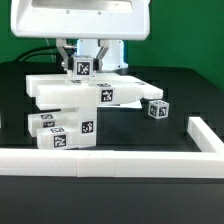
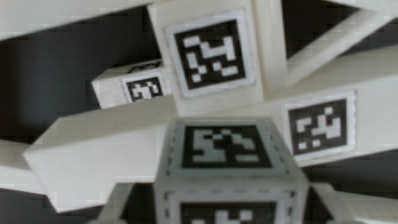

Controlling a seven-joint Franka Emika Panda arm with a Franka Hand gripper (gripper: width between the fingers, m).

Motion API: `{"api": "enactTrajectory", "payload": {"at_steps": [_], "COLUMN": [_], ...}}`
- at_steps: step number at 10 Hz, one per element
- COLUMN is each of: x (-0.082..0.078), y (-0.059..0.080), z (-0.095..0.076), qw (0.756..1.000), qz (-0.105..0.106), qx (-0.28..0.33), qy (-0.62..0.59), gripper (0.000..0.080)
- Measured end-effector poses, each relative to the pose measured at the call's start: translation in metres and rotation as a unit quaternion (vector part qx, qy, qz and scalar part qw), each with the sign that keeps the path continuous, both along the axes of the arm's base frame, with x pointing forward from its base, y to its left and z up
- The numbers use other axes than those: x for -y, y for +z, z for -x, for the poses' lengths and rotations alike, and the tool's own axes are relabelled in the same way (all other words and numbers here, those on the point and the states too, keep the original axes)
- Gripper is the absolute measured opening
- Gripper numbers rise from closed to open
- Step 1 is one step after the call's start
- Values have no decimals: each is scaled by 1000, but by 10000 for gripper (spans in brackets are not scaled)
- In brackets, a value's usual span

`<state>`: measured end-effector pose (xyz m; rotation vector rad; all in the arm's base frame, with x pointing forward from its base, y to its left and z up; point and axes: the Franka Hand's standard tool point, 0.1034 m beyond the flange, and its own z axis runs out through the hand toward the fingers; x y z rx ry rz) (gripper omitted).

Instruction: Assemble chair

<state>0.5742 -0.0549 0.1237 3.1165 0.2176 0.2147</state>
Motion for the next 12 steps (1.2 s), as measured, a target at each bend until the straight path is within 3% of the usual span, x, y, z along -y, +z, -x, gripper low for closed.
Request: {"api": "enactTrajectory", "payload": {"at_steps": [4, 11, 12], "x": [-9, 8, 8], "y": [-5, -8, -8], "z": [1, -2, -2], "qw": [1000, 1000, 1000], "qz": [-2, 15, 14], "qx": [-4, 20, 20], "qy": [-8, 8, 7], "gripper": [284, 284, 335]}}
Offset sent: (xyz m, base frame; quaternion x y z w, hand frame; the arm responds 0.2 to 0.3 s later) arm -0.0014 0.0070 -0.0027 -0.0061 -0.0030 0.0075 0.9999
